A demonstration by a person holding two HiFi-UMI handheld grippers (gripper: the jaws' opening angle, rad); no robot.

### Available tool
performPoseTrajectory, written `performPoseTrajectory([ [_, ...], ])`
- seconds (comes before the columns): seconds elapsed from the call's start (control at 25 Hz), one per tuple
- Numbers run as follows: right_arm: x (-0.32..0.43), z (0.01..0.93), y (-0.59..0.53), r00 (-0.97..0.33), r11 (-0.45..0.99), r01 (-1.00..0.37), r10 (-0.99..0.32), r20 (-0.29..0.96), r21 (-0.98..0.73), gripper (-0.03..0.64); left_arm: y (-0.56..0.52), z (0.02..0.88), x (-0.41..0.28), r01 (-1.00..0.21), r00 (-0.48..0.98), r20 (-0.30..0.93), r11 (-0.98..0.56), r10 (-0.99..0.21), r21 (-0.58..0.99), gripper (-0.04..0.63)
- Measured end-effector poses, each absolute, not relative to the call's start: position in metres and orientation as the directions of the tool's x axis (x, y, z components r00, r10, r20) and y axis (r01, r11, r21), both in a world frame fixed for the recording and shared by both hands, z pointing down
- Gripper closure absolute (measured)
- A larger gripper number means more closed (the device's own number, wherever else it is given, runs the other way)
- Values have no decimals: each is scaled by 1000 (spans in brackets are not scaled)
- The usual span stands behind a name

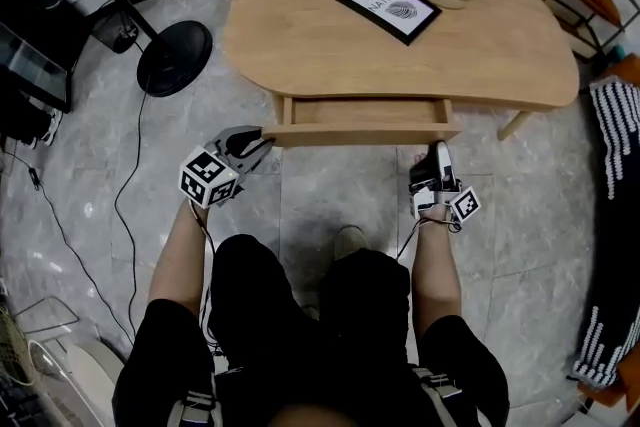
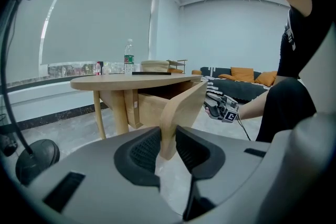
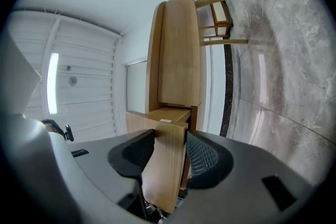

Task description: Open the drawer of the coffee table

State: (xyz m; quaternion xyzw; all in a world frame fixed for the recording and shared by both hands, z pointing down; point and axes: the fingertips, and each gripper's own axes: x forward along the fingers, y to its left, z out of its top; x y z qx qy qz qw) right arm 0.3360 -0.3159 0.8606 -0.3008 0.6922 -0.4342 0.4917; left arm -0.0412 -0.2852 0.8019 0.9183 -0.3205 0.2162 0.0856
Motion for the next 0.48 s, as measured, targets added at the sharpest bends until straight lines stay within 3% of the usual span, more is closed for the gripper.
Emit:
performPoseTrajectory([
  [0.48,336,861,-283,-329,404,2,-863,-382,-915,417,-254,799,-42,-622,700,460,-783,-546,17,483],
])
